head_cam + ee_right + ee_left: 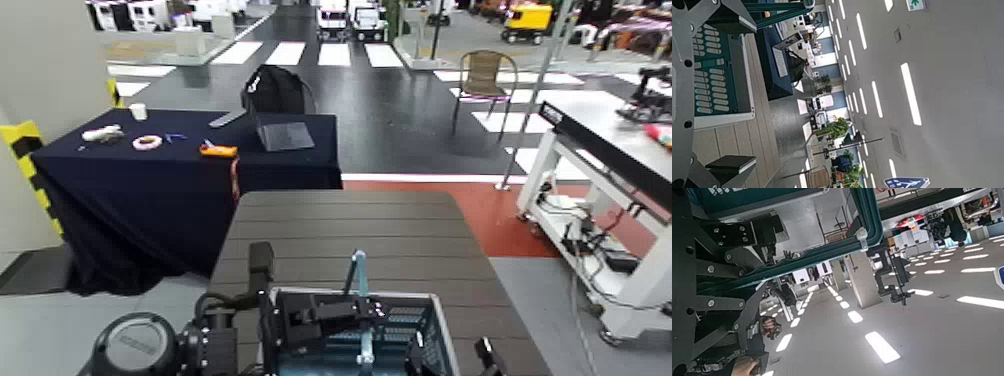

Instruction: Place the crate on the table.

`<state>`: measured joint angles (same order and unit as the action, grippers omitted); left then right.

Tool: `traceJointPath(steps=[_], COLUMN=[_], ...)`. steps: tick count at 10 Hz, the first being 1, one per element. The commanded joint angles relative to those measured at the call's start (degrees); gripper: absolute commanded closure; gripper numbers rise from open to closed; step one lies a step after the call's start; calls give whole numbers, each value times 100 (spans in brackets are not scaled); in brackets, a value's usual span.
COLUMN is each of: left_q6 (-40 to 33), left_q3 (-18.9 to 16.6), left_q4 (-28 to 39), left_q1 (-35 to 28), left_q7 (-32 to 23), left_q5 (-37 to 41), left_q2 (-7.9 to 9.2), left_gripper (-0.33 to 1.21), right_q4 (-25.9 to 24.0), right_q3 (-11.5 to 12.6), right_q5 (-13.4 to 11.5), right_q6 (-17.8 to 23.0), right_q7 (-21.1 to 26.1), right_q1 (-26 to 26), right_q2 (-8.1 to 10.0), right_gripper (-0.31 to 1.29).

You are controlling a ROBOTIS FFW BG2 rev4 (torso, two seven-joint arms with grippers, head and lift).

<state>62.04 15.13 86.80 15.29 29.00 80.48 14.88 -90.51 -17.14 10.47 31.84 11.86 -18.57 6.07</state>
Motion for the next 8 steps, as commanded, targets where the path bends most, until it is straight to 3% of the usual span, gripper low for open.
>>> traceJointPath(steps=[1, 5, 8], left_q6=[1, -104, -429], left_q3=[-1, 131, 412], left_q4=[-23, -375, -849], left_q1=[0, 193, 703], left_q7=[0, -141, 246], left_q5=[12, -6, -612], left_q2=[-3, 15, -3], left_gripper=[119, 119, 119], right_q4=[-2, 24, 60], right_q3=[0, -9, -35], right_q5=[8, 8, 8], right_q6=[7, 33, 51], right_q7=[0, 0, 0], right_q1=[2, 20, 46], right_q2=[0, 9, 26], right_gripper=[13, 13, 13])
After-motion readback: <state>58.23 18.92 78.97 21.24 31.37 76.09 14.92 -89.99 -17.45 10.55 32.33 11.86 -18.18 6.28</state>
